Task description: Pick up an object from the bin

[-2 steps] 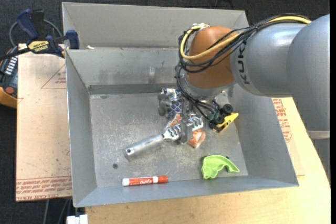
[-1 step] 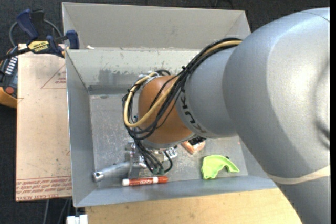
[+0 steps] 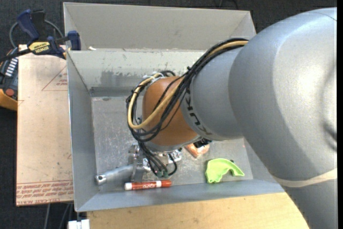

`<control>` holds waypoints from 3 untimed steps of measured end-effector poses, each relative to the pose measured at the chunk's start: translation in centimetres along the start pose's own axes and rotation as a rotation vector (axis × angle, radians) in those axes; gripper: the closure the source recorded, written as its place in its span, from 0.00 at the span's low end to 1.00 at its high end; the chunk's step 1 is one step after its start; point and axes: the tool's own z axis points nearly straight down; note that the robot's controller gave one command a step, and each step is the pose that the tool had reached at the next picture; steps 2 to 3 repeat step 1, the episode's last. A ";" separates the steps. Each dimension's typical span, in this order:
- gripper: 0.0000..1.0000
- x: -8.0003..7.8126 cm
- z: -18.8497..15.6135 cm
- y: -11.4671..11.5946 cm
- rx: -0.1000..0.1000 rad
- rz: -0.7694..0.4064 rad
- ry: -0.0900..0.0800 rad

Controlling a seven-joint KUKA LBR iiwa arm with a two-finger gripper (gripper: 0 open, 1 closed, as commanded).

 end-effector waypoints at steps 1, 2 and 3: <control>1.00 0.0 -0.2 -0.1 0.002 0.002 0.001; 1.00 0.0 -0.2 -0.1 0.002 0.002 0.001; 1.00 0.0 -0.2 -0.1 0.002 0.002 0.001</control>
Offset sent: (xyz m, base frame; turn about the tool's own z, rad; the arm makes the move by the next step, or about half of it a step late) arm -0.0001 0.0000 0.0106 0.0000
